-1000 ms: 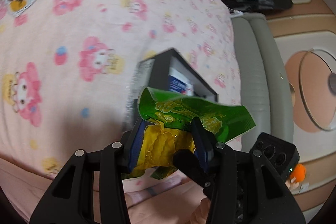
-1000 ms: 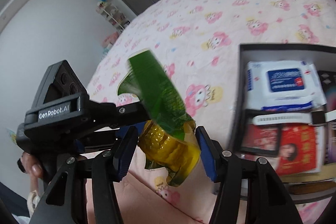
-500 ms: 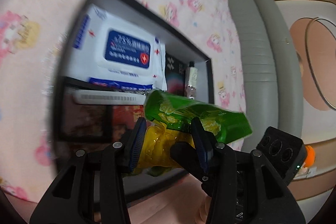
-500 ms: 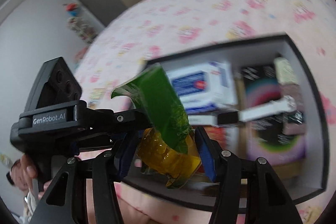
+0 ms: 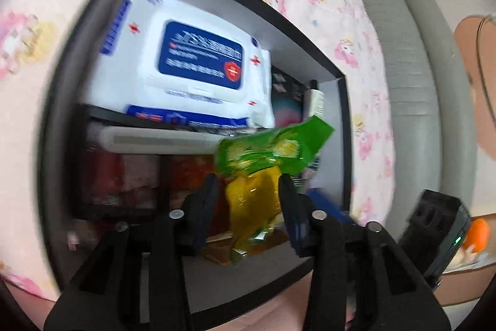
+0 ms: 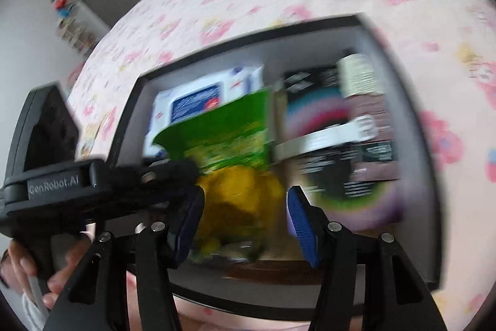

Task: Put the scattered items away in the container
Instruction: 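Carry the corn snack bag over the box with the left tool, then lower the corn snack bag into the box beside the red package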

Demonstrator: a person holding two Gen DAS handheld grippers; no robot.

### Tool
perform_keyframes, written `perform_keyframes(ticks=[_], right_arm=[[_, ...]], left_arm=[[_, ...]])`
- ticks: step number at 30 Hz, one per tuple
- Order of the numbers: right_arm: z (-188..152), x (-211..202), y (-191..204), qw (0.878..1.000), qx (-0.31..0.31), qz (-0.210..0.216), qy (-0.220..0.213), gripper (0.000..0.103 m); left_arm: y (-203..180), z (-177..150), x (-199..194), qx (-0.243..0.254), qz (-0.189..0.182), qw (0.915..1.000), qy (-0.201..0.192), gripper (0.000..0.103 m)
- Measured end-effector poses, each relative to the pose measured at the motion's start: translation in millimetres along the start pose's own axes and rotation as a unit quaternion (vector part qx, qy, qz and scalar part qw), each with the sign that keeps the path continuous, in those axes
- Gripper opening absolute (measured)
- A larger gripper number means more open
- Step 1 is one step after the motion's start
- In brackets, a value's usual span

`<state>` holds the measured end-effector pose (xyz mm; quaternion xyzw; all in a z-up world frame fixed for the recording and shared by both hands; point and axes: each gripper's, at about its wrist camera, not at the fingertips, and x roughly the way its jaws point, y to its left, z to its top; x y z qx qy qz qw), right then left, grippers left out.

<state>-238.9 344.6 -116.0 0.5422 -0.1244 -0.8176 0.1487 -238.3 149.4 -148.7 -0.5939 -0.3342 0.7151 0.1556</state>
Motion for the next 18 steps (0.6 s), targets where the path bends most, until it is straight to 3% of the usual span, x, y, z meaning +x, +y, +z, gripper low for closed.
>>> perform_keyframes(ticks=[5, 13, 18], right_arm=[[0.2, -11.6, -29.4, 0.998, 0.055, -0.016, -0.037, 0.052], [-0.1, -0.2, -10.4, 0.999, 0.021, -0.014, -0.029, 0.051], [-0.2, -8.9, -19.6, 0.998, 0.042, -0.021, -0.051, 0.047]], left_arm=[[8.6, -8.0, 6.7, -0.010, -0.004, 0.9999, 0.012, 0.037], [5.5, -7.6, 21.5, -0.016, -0.013, 0.9995, 0.024, 0.035], [5.0, -13.5, 39.9, -0.032, -0.061, 0.9964, 0.050, 0.034]])
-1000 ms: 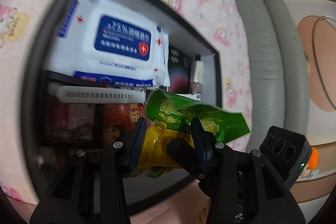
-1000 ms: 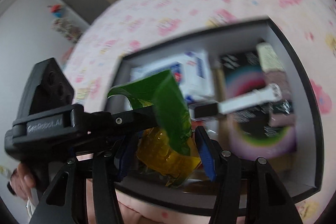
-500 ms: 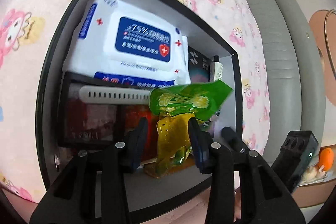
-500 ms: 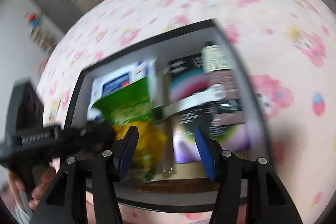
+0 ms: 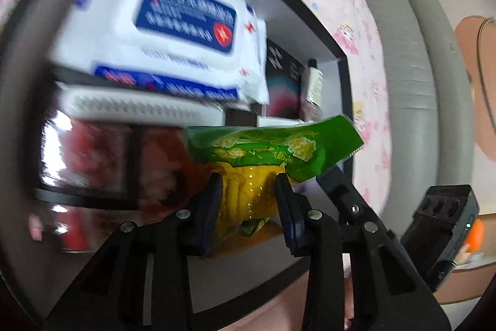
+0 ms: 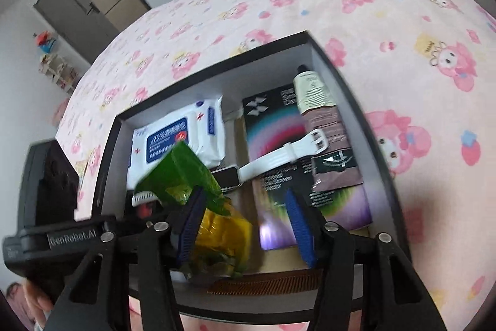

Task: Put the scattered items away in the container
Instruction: 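Lower the corn snack bag into the box beside the red package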

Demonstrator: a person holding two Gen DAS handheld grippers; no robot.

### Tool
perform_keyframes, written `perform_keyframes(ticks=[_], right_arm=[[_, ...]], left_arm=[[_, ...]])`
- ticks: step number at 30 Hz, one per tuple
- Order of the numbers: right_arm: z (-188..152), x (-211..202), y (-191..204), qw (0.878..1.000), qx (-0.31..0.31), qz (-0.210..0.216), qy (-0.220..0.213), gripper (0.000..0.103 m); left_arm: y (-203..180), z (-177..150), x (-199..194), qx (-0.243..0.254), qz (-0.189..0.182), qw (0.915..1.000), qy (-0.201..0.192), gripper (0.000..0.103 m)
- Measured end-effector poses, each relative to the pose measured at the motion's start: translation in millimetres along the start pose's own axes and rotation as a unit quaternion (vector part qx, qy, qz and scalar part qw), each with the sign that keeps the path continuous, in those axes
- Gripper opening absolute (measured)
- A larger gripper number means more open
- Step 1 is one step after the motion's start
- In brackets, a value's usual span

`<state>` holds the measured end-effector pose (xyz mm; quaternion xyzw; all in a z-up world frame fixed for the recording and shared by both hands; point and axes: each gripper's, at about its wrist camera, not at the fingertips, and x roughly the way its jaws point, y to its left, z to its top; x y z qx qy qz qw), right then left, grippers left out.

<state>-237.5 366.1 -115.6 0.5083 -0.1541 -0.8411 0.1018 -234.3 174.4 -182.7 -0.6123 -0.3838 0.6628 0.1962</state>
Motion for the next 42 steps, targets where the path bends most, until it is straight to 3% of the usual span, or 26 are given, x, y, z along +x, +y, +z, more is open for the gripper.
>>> perform_keyframes(ticks=[4, 7, 11, 16, 21, 26, 30, 35, 42], right_arm=[[1.9, -0.8, -4.7, 1.000, 0.013, -0.004, -0.005, 0.044], [1.6, -0.8, -5.2, 1.000, 0.013, 0.004, 0.000, 0.044], [3.1, -7.2, -2.1, 0.999, 0.003, -0.027, -0.020, 0.044], [3.4, -19.1, 2.3, 0.998, -0.014, -0.036, -0.050, 0.044], [2.4, 0.3, -0.6, 1.000, -0.012, -0.028, -0.006, 0.041], [5.0, 9.2, -11.9, 0.999, 0.009, -0.051, 0.004, 0.041], [4.7, 8.2, -13.1, 0.999, 0.017, -0.043, 0.002, 0.041], [4.4, -9.2, -12.4, 0.999, 0.020, -0.035, -0.036, 0.041], [0.2, -18.2, 8.5, 0.997, -0.021, -0.050, -0.048, 0.041]], left_arm=[[11.8, -2.4, -1.7, -0.020, -0.020, 0.9996, 0.000, 0.036], [10.7, -3.2, -18.5, -0.004, -0.001, 0.9996, -0.028, 0.035], [-0.5, -3.2, -31.6, 0.031, 0.004, 0.9987, -0.040, 0.035], [-14.1, 0.7, -12.6, 0.048, 0.015, 0.9985, -0.022, 0.035], [-14.1, 2.7, 5.3, 0.042, 0.020, 0.9989, -0.004, 0.036], [-15.4, 3.3, 6.8, 0.046, 0.022, 0.9987, -0.001, 0.037], [-10.0, 3.4, 6.0, 0.038, 0.016, 0.9992, 0.001, 0.038], [-14.0, -1.7, -14.3, 0.046, 0.001, 0.9982, -0.038, 0.035], [-39.8, -8.1, -46.2, 0.114, 0.024, 0.9900, -0.080, 0.035]])
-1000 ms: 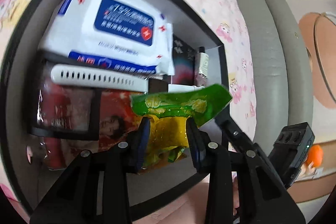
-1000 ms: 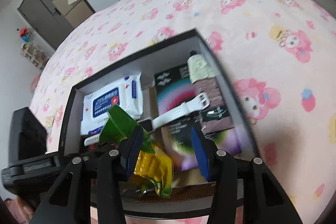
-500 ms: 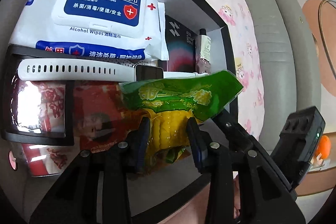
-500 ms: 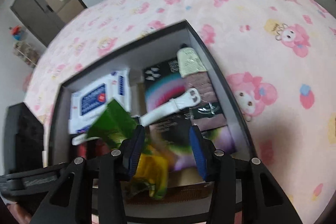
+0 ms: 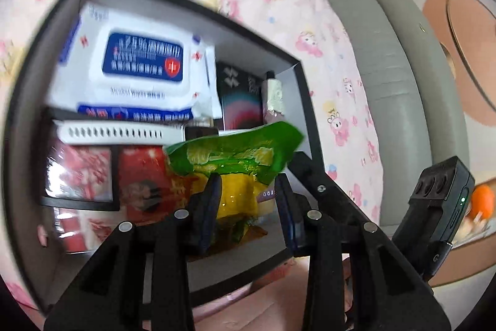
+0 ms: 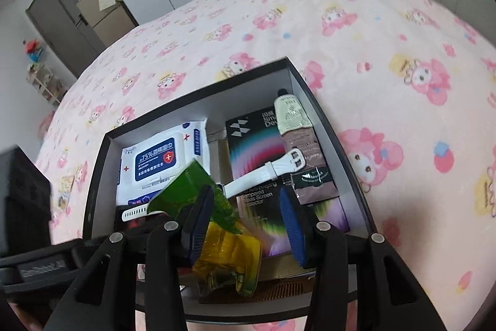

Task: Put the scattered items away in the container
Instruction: 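Lower the corn snack bag into the box beside the red package, then open the left tool, release the bag and withdraw from the box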

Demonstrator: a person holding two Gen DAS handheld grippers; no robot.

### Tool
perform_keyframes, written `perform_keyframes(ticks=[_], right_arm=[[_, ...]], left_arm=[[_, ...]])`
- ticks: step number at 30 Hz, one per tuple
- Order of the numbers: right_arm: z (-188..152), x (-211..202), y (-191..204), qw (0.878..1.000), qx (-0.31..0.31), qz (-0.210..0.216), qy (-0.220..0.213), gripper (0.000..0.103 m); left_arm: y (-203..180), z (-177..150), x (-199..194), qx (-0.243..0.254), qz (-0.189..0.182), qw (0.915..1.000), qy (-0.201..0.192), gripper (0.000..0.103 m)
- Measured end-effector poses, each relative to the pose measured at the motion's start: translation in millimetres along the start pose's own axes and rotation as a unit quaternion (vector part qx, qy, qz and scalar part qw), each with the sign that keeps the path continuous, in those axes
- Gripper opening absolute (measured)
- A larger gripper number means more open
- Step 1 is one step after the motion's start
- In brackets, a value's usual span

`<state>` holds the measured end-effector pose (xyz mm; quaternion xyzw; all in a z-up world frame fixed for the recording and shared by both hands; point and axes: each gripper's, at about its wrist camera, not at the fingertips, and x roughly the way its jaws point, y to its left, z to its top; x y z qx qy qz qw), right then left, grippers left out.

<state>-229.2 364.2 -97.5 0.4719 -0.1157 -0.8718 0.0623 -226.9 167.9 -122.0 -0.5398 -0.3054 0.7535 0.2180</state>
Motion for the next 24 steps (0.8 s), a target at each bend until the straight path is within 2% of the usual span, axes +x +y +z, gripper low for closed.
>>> perform_keyframes(ticks=[6, 11, 16, 24], right_arm=[[-6.8, -11.2, 25.3, 0.999, -0.038, -0.009, -0.024, 0.041], [-24.7, -23.0, 37.1, 0.999, -0.039, 0.004, -0.027, 0.041], [-50.7, -39.0, 50.7, 0.999, -0.040, 0.024, -0.023, 0.041], [-82.2, -64.5, 87.9, 0.996, -0.057, 0.059, -0.020, 0.041]], left_arm=[[-17.9, -1.9, -8.1, 0.031, 0.018, 0.9992, -0.017, 0.033], [-8.3, -36.0, -46.1, 0.050, 0.022, 0.9983, -0.021, 0.033], [-4.3, -58.1, -71.1, 0.070, 0.027, 0.9971, -0.015, 0.033], [3.6, -84.5, -122.4, 0.088, 0.041, 0.9946, -0.037, 0.033]])
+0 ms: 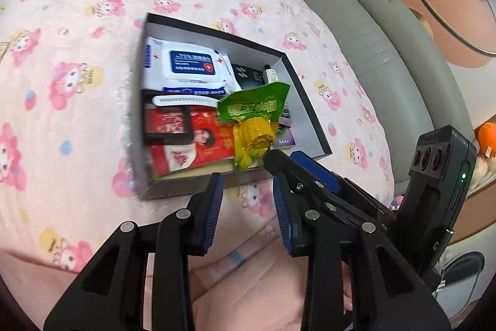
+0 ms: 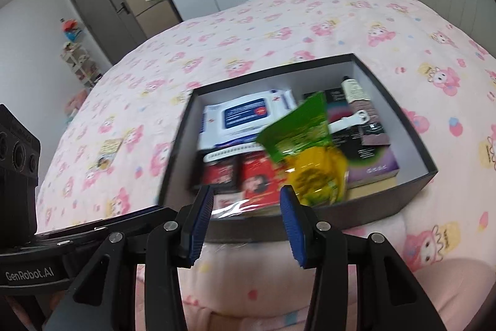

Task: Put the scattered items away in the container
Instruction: 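Open the left tool, release the bag and withdraw from the box, then move both tools over the sticker card and paper card on the bed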

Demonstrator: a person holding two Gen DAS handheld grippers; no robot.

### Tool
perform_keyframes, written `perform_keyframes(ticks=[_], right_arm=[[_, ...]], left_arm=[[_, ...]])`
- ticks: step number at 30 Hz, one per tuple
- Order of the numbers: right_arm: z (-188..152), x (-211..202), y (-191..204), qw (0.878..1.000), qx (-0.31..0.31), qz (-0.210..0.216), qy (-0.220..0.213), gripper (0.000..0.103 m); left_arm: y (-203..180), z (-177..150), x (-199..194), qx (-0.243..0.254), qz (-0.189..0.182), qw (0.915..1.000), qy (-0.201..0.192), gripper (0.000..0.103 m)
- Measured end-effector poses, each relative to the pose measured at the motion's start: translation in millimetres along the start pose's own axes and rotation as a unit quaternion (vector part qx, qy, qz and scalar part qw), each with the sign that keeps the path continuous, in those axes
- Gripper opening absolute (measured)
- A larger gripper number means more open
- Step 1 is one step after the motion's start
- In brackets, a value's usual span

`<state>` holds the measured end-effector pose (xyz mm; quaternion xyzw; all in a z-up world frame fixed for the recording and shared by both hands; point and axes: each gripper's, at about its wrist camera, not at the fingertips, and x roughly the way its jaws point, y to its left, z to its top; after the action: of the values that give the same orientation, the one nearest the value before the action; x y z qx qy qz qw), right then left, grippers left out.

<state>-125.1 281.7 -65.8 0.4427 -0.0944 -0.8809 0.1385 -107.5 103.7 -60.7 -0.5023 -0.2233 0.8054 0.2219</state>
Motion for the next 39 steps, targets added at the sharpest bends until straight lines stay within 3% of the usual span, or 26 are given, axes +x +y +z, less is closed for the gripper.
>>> perform_keyframes(ticks=[10, 22, 29, 39], right_arm=[[-17.2, -0.9, 70.3, 0.998, -0.058, 0.021, 0.016, 0.041], [-28.9, 25.9, 158.4, 0.990, -0.126, 0.050, 0.044, 0.041], [-25.2, 45.6, 212.1, 0.983, -0.167, 0.058, 0.049, 0.041], [-4.8, 97.2, 270.2, 0.976, -0.196, 0.070, 0.070, 0.041]], left_arm=[[33.8, -18.9, -56.6, -0.001, 0.045, 0.9986, -0.027, 0.032], [103.7, -30.2, -116.5, -0.046, 0.069, 0.9944, -0.066, 0.032], [150.1, -26.8, -146.6, -0.083, 0.079, 0.9887, -0.096, 0.032], [221.1, 1.4, -157.4, -0.152, 0.098, 0.9749, -0.130, 0.032]])
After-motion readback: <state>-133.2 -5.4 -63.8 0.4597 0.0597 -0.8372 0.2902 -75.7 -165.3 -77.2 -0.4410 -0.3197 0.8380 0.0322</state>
